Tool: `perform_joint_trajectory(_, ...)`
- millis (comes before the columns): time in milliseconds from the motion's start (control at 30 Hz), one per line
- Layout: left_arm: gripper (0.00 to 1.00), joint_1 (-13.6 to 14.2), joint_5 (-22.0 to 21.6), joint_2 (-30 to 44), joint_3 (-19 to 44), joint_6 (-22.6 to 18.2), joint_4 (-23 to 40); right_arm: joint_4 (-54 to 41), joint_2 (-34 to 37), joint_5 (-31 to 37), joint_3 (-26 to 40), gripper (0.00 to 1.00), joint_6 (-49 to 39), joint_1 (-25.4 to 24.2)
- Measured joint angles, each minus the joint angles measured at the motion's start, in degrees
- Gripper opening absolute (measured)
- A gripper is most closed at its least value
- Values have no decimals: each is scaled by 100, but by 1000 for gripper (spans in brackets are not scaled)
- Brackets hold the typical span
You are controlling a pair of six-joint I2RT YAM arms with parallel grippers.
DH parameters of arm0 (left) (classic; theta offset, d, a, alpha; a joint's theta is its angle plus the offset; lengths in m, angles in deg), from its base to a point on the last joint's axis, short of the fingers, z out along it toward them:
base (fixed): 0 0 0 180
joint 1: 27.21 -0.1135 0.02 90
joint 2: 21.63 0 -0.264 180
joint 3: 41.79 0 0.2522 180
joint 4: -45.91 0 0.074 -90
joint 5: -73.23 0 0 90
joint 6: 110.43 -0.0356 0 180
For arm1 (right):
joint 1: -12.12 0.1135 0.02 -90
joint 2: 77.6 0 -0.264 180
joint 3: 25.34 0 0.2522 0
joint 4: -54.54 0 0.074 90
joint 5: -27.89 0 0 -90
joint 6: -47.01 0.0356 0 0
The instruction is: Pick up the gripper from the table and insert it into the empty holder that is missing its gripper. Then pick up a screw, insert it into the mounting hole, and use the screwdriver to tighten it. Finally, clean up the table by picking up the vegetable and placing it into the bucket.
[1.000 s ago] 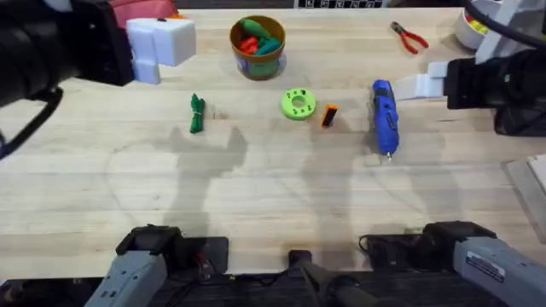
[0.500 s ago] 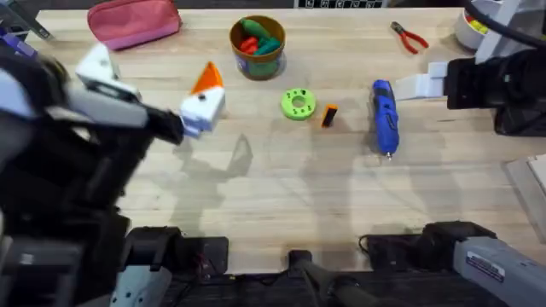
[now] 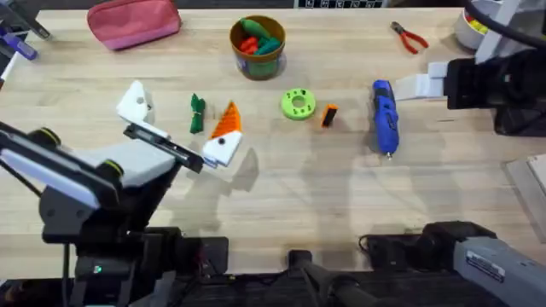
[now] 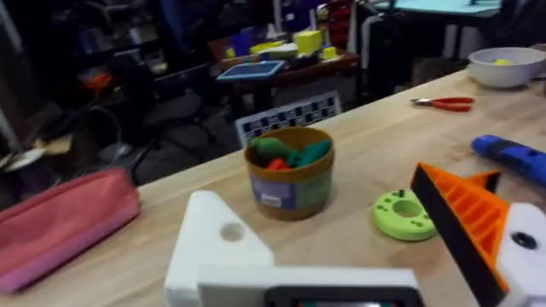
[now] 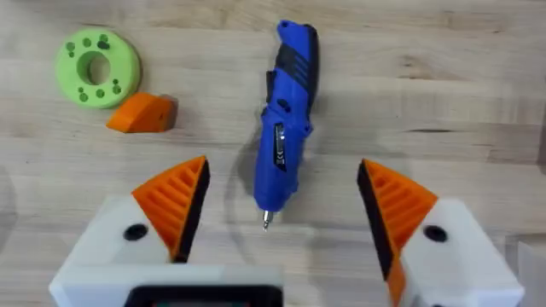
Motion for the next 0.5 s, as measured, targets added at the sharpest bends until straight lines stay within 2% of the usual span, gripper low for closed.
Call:
perform_joint_trajectory(133, 986, 0, 743, -222, -319, -1, -585, -1, 0, 0, 0, 994, 0, 0)
perform_joint_trajectory(333, 986, 39, 2034, -256, -409, 23, -903, 0, 0, 0, 0, 994, 0, 0)
perform_joint_trajectory(400, 986, 44, 2395, -254, -409, 180, -948, 0, 0, 0, 0, 994, 0, 0)
perform_joint_trajectory(500, 986, 45, 2706, -256, -409, 615, -950, 0, 0, 0, 0, 994, 0, 0)
